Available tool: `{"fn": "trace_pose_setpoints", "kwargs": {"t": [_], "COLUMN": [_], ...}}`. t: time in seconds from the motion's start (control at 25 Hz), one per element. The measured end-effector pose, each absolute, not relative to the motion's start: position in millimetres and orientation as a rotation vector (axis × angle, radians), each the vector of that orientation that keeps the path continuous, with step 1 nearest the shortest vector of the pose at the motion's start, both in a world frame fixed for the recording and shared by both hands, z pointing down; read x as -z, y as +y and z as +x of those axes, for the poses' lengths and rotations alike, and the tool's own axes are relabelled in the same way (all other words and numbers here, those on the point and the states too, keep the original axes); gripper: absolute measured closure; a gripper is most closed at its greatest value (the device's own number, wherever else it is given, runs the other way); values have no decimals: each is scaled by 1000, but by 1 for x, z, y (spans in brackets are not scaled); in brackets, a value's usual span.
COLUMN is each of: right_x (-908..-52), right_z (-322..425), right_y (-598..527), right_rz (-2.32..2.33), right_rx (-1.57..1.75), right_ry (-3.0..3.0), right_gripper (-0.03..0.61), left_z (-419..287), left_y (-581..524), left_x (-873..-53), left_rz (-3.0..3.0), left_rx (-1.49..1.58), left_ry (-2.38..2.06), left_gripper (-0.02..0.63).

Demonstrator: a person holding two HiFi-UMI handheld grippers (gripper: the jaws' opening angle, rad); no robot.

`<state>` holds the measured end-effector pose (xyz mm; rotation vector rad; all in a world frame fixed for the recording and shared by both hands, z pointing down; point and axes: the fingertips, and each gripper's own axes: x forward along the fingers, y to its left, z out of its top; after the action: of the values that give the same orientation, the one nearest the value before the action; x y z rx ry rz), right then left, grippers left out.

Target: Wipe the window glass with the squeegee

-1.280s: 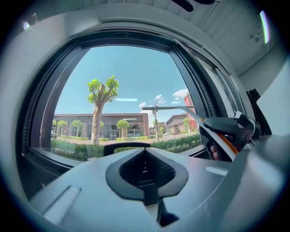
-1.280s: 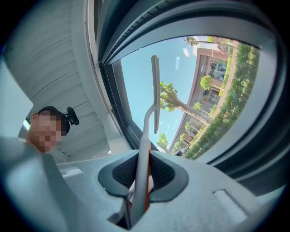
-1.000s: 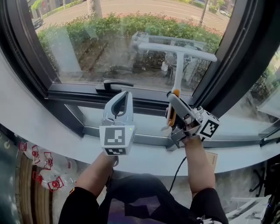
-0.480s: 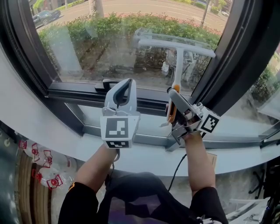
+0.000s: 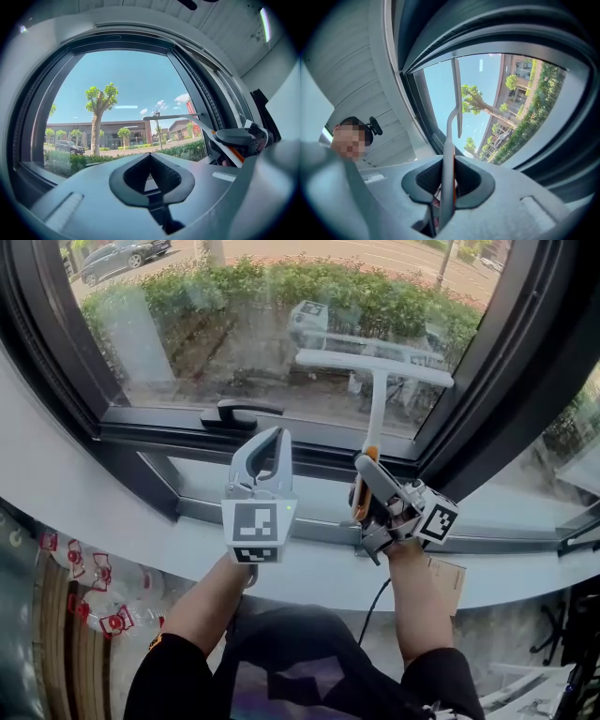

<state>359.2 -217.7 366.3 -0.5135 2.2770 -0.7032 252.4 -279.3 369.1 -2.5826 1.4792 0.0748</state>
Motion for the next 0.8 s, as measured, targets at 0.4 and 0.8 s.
{"fn": "trace_pose_setpoints", "kwargs": {"t": [0.4, 0.8], "right_x": [-439, -474], "right_z": [353, 352], "right_y": [-216, -212], "right_rz": [-561, -568], "right_rx": [887, 961], "right_ry": [2198, 2160], "right_gripper": [529, 529], "left_z": [250, 240], "left_y": [-274, -260], "left_x": [-443, -483], "left_rz": [-2699, -2736], "left_rx": [67, 159], "left_ry": [1521, 1565], "left_gripper": [595, 595]}}
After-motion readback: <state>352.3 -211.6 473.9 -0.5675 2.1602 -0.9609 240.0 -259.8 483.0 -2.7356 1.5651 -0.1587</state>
